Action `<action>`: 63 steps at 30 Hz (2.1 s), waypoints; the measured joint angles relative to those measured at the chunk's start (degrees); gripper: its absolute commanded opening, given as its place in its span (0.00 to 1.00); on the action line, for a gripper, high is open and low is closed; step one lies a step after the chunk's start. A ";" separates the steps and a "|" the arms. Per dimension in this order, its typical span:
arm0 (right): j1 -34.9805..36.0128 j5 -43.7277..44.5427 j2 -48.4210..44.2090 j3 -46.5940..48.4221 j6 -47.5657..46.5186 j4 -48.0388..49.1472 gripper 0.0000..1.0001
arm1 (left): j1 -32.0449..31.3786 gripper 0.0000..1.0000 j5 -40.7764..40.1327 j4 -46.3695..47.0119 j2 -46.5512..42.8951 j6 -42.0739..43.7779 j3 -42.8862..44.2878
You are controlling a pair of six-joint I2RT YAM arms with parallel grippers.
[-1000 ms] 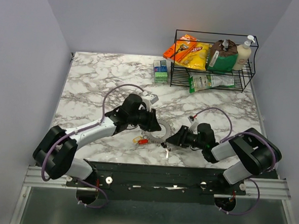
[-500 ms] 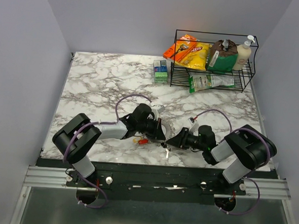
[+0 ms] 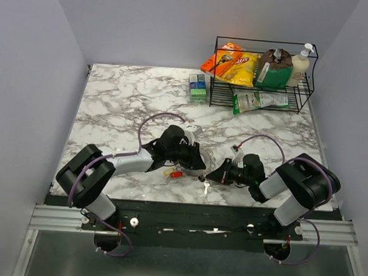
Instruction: Put the keys on the keyring
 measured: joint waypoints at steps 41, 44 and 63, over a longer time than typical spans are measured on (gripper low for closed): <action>0.00 -18.53 -31.01 33.44 -47.12 -65.79 0.01 | 1.70 0.60 -0.90 -25.64 -28.70 25.22 12.55; 0.00 -21.49 -31.39 35.56 -48.92 -67.87 0.01 | 1.75 0.58 2.19 -26.53 -29.00 27.06 13.64; 0.00 -32.28 -34.27 41.75 -50.38 -71.60 0.01 | 1.75 0.49 16.17 -24.41 -30.10 29.31 14.01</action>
